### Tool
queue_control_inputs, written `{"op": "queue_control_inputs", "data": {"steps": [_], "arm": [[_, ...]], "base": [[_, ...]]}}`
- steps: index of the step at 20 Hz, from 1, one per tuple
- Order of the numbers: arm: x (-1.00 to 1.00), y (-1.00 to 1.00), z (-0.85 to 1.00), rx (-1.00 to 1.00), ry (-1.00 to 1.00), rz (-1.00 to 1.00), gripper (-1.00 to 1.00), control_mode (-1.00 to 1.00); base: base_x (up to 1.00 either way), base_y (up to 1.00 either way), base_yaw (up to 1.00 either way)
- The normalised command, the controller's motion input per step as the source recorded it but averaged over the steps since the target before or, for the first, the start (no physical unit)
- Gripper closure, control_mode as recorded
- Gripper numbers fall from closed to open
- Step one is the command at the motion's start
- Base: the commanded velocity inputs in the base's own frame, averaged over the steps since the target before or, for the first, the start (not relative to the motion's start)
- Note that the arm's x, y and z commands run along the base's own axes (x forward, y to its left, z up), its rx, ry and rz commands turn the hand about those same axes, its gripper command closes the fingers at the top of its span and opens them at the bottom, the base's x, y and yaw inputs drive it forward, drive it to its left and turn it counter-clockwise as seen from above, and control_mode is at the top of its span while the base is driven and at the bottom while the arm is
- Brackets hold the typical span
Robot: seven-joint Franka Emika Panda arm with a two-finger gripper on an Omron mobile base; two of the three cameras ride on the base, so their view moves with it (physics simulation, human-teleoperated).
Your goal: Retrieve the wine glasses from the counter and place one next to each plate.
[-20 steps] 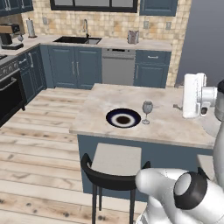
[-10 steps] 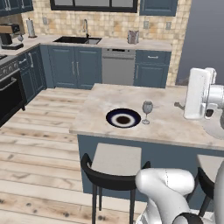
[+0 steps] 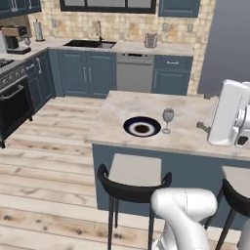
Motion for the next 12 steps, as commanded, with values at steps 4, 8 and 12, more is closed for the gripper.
{"op": "queue_control_inputs", "data": {"steps": [4,8,12], "arm": [[0.0,0.0,0.0,0.0,0.0,0.0,-1.0,1.0],[0.0,0.0,0.0,0.0,0.0,0.0,-1.0,1.0],[0.0,0.0,0.0,0.0,0.0,0.0,-1.0,1.0]], "base": [[-0.77,1.0,0.12],[-0.28,1.0,0.15],[-0.12,1.0,0.15]]}}
